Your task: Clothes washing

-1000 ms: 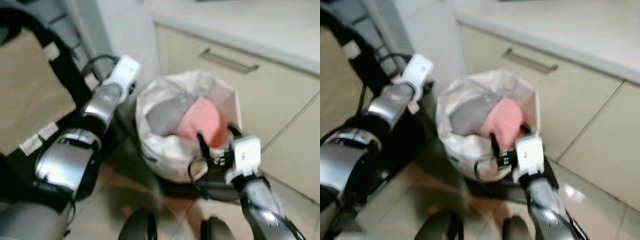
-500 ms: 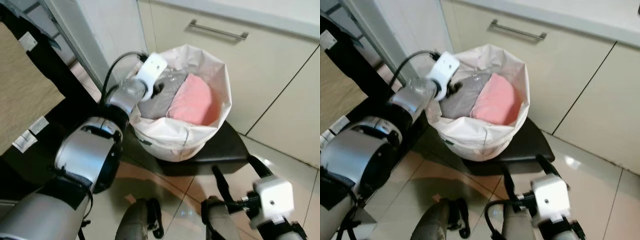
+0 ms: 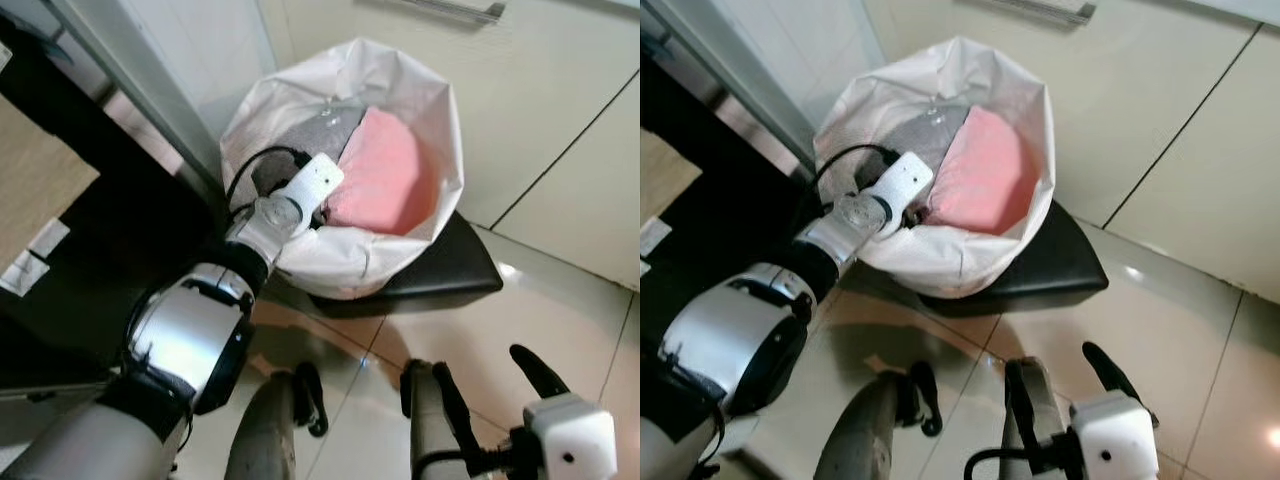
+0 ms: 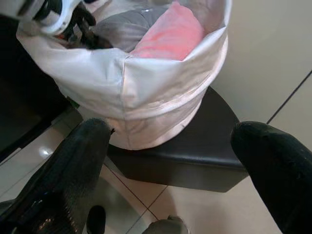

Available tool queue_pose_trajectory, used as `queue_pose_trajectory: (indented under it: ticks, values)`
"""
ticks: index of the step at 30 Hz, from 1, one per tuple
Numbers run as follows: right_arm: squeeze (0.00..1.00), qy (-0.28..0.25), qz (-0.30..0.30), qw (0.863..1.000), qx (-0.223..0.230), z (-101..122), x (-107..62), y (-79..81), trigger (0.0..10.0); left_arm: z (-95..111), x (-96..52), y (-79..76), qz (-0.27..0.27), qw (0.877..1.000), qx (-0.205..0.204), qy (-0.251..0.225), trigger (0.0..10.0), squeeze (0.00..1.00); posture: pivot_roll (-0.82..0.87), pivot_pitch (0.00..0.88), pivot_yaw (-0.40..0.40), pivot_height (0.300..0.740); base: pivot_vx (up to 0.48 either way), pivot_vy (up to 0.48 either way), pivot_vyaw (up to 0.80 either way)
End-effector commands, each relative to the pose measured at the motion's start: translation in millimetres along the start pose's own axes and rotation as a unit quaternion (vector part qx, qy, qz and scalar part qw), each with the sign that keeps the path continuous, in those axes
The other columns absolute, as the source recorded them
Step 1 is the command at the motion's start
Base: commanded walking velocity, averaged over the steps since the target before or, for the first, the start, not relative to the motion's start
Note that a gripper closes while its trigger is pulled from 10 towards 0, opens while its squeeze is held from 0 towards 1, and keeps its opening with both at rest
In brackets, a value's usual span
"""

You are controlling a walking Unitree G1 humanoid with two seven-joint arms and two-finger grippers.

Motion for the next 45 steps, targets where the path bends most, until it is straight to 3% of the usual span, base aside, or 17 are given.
queue_pose_trajectory:
  ticks: [1, 3, 11, 16, 20, 22, 25, 26, 27, 33, 36, 40, 45]
  values:
    - [0.00, 0.017, 0.003, 1.000, 0.004, -1.3, -5.5, 4.1, 10.0, -14.3, 1.2, -13.0, -0.016, 0.999, -0.031, 0.023, 10.0, 1.00, -0.52, 0.442, 0.159, 0.687, 0.000, 0.000, 0.00]
    - [0.00, 0.017, 0.007, 1.000, 0.009, 2.0, -9.1, 8.8, 10.0, -12.1, 2.2, -19.2, -0.018, 0.997, -0.066, 0.019, 10.0, 1.00, -0.53, 0.448, 0.156, 0.687, 0.000, 0.000, 0.00]
    - [0.00, 0.030, 0.021, 0.999, 0.005, 0.6, -19.7, 15.1, 10.0, -9.0, 2.5, -19.9, -0.019, 0.990, -0.138, 0.013, 10.0, 1.00, -0.54, 0.455, 0.160, 0.687, 0.000, 0.000, 0.00]
    - [0.00, 0.031, 0.024, 0.999, 0.003, 2.7, -21.6, 16.7, 10.0, -11.8, 3.2, -29.1, -0.030, 0.991, -0.128, 0.029, 10.0, 1.00, -0.55, 0.466, 0.157, 0.687, 0.000, 0.000, 0.00]
    - [0.00, 0.033, 0.024, 0.999, 0.002, 3.8, -23.7, 17.8, 10.0, -21.8, 3.5, -45.4, -0.049, 0.989, -0.130, 0.051, 10.0, 1.00, -0.55, 0.476, 0.158, 0.687, 0.000, 0.000, 0.00]
    - [0.00, 0.034, 0.021, 0.999, -0.001, 4.5, -25.3, 16.7, 10.0, -31.1, 2.9, -61.2, -0.071, 0.984, -0.147, 0.067, 10.0, 1.00, -0.56, 0.482, 0.160, 0.687, 0.000, 0.000, 0.00]
    - [0.00, 0.034, 0.018, 0.999, -0.003, 5.5, -25.9, 16.0, 10.0, -35.4, 2.5, -66.8, -0.075, 0.984, -0.144, 0.074, 10.0, 1.00, -0.57, 0.487, 0.160, 0.687, 0.000, 0.000, 0.00]
    - [0.00, 0.034, 0.017, 0.999, -0.003, 6.0, -26.3, 15.7, 10.0, -39.1, 2.1, -69.6, -0.074, 0.984, -0.143, 0.081, 10.0, 0.89, -0.57, 0.496, 0.159, 0.687, 0.000, 0.000, 0.00]
    - [0.00, 0.035, 0.016, 0.999, -0.004, 6.1, -26.6, 15.7, 10.0, -41.3, 1.9, -71.4, -0.073, 0.983, -0.145, 0.085, 10.0, 0.00, -0.57, 0.496, 0.159, 0.687, 0.000, 0.000, 0.00]
    - [0.00, 0.036, 0.014, 0.999, -0.005, 5.0, -25.9, 16.2, 10.0, -36.7, 2.8, -68.4, -0.059, 0.985, -0.146, 0.069, 10.0, 0.00, -0.56, 0.492, 0.158, 0.687, 0.000, 0.000, 0.00]
    - [0.00, 0.031, 0.009, 0.999, -0.008, -1.7, -15.4, 12.2, 10.0, 0.1, 5.2, -46.4, -0.023, 0.992, -0.126, -0.019, 10.0, 0.00, -0.53, 0.453, 0.164, 0.687, 0.000, 0.000, 0.00]
    - [0.00, 0.022, -0.002, 1.000, -0.009, -9.3, -1.4, 5.3, 10.0, 16.2, 3.7, -29.7, 0.006, 0.994, -0.090, -0.064, 10.0, 0.00, -0.50, 0.387, 0.178, 0.687, 0.000, 0.000, 0.00]
    - [0.00, -0.002, -0.018, 1.000, -0.009, -21.3, 35.4, -11.0, 10.0, 32.5, -4.6, -1.9, 0.023, 0.981, -0.107, -0.160, 10.0, 0.00, -0.44, 0.240, 0.192, 0.687, 0.000, 0.000, 0.00]
Point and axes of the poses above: a point about 5 cm out from each wrist's last joint towards the gripper, its own x axis pointing out of the wrist towards the gripper, its own z axis along the axis of the wrist's last joint, y = z × x, the point moved 1 cm from there along x, pointing out of the wrist towards the gripper, and after that the axes turned 4 degrees about x, right-handed, at the moved point
